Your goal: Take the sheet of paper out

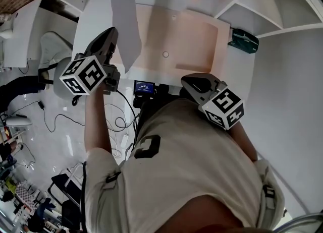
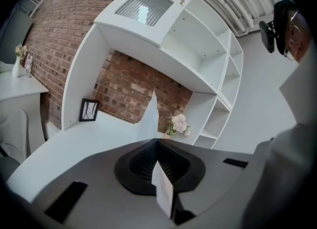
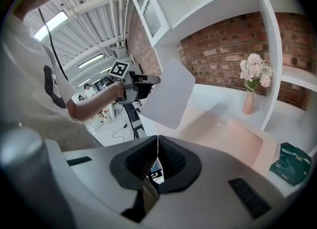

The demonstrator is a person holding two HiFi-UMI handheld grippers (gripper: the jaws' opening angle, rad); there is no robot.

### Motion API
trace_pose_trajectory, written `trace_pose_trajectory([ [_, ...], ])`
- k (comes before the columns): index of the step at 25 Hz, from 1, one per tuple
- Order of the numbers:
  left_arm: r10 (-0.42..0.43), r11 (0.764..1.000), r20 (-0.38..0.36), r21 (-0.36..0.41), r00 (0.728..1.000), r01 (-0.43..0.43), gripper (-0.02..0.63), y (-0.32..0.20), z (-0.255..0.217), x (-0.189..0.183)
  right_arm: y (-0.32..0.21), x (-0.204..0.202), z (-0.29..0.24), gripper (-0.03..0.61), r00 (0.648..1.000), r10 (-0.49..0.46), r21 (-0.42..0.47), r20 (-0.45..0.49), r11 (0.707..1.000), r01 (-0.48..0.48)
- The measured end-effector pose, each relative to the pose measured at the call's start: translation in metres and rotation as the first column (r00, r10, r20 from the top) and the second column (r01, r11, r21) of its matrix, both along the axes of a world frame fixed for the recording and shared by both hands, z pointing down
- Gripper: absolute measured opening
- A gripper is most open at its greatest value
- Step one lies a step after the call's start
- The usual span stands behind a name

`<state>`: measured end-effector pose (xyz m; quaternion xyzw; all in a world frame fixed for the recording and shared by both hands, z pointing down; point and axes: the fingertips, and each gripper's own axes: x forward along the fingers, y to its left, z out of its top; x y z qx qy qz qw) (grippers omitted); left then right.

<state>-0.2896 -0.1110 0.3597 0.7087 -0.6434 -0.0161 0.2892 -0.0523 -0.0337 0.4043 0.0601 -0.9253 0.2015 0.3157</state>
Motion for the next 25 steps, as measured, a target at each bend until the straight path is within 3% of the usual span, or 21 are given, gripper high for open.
trace_pose_trajectory([
  [12, 0.019, 0.996, 0.143, 0.080, 0.989, -0.031, 0.015, 0.041, -0.062, -0.008, 0.005, -0.009, 0.002, 0.026, 1.000, -0.015, -0.005, 0.011, 1.000, 0.015],
  [25, 0.017, 0.991, 0.162, 0.126, 0.987, -0.037, 0.015, 0.062, -0.082, -0.002, 0.014, -0.026, 0.004, 0.025, 0.998, -0.045, 0.006, 0.037, 0.999, 0.045],
])
